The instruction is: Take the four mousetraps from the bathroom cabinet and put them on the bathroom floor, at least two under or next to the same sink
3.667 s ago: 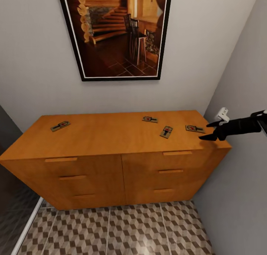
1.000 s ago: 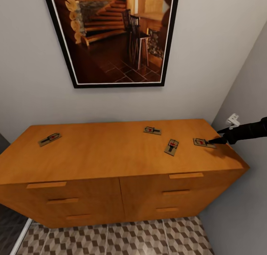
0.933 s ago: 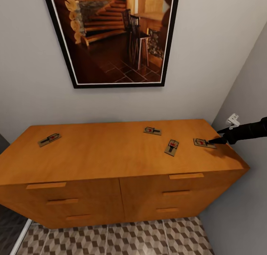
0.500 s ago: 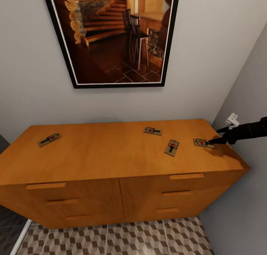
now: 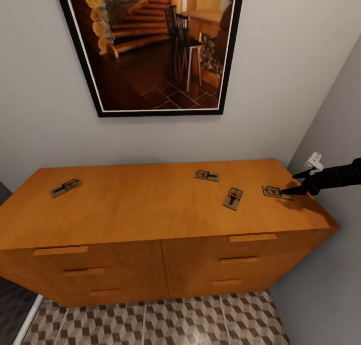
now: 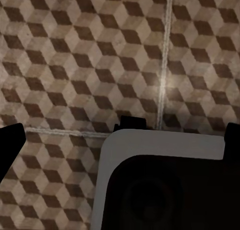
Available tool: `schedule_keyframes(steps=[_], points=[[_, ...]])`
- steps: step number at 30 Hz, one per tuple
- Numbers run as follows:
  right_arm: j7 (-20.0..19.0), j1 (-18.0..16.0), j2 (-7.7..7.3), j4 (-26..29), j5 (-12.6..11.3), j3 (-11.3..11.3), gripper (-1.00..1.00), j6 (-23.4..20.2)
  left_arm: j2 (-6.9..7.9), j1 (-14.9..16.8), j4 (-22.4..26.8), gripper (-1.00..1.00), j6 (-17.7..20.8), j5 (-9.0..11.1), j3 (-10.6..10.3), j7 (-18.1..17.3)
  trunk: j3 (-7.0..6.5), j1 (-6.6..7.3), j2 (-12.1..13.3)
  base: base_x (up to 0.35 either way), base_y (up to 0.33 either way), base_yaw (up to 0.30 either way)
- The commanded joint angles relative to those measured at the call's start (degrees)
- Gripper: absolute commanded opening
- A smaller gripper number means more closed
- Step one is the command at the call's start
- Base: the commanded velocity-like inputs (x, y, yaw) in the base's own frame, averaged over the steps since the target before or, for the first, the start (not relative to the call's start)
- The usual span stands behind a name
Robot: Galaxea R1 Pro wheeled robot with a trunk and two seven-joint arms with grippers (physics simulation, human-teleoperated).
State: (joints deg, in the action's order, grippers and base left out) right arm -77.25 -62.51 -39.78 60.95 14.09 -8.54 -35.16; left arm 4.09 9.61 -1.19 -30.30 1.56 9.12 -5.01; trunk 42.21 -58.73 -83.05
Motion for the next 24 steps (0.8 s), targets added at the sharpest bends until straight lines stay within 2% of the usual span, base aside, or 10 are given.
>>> schedule_keyframes(steps=[1, 24], points=[[-0.27, -0.07, -0.03, 0.05, 0.24, -0.07, 1.00, -0.52, 0.02, 0.05, -0.13, 1.00, -0.19, 0.16, 0.46, -0.52, 0.14, 0.00, -0.03, 0.000, 0.000, 0.000], [-0.27, -0.07, -0.06, 0.04, 0.24, -0.08, 1.00, -0.44, 0.04, 0.05, -0.13, 1.00, -0.19, 0.19, 0.46, -0.52, 2.14, 0.00, -0.03, 0.000, 0.000, 0.000]])
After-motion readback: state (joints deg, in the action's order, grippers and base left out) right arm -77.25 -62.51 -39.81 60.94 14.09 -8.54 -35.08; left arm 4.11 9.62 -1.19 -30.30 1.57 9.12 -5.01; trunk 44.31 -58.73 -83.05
